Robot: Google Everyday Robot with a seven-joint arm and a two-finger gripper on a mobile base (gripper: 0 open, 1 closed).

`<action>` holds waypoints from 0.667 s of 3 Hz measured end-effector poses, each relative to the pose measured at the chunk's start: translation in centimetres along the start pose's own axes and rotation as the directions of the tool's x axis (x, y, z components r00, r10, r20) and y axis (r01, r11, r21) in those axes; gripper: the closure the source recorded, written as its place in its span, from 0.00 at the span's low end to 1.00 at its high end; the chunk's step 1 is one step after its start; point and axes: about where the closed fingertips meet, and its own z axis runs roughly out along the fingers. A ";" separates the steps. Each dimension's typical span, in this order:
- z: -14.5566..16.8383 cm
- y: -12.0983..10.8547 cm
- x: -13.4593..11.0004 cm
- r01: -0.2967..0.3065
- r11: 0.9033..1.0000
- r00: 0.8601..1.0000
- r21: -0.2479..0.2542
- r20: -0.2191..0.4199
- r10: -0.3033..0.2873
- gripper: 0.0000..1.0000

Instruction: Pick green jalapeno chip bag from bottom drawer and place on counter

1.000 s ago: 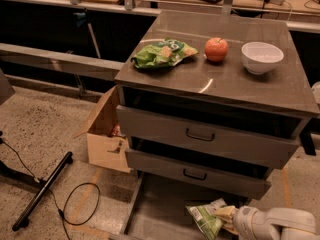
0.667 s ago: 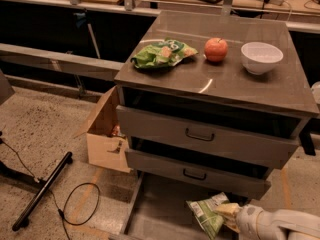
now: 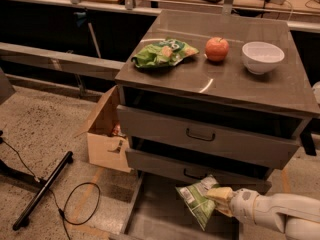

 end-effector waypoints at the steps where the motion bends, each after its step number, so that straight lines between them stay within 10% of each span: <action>1: -0.6 -3.7 -0.9 0.023 0.999 0.995 0.045 0.092 -0.027 1.00; 2: -2.0 -7.0 -2.1 0.042 0.993 0.982 0.107 0.181 -0.061 1.00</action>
Offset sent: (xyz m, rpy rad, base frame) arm -0.0049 0.0293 0.1232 0.2321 -0.0772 0.2830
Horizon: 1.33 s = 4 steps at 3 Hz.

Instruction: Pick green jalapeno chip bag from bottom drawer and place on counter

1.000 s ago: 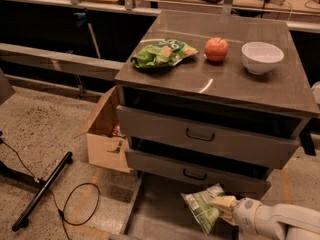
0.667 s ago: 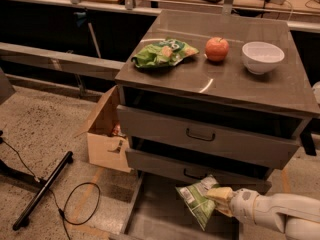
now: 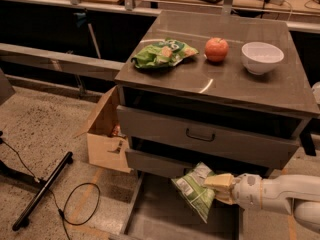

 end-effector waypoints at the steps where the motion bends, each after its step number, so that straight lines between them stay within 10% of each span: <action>1: -1.1 -3.6 -1.6 0.038 0.998 0.998 0.046 0.046 -0.040 1.00; 4: -2.7 -10.7 -2.6 0.152 0.979 0.987 0.136 0.036 -0.158 1.00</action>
Offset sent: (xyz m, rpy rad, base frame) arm 0.0000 0.0090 0.1215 0.0025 -0.2173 -0.0200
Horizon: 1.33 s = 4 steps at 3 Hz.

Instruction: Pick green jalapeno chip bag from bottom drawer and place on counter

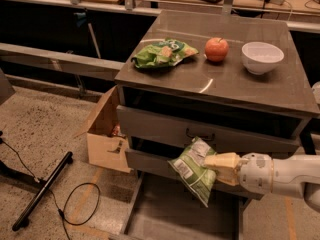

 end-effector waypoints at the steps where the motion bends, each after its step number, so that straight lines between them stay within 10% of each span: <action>1: -0.8 -5.6 -0.3 0.087 0.993 0.996 0.079 0.029 -0.089 1.00; 3: -3.1 -15.4 -0.3 0.179 0.972 0.983 0.153 0.022 -0.184 1.00; 4: -3.4 -19.2 3.0 0.208 0.973 0.976 0.098 -0.094 -0.199 1.00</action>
Offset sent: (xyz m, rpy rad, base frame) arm 0.0016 0.0092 0.1785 0.1278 -0.2719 0.1683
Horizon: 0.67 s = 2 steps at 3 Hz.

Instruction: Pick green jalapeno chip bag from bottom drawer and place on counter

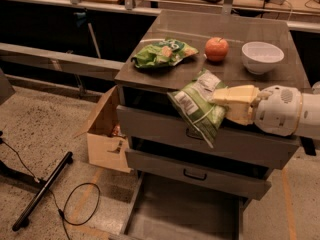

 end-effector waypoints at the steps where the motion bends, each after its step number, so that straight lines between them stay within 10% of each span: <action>1: 0.4 -2.2 4.7 0.017 0.999 0.992 -0.049 -0.126 -0.023 1.00; 2: 1.1 -2.8 8.8 0.016 0.997 0.977 -0.080 -0.210 -0.032 1.00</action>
Offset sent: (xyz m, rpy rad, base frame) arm 0.1359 -0.0415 0.0469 -0.0811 -0.0342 -0.3412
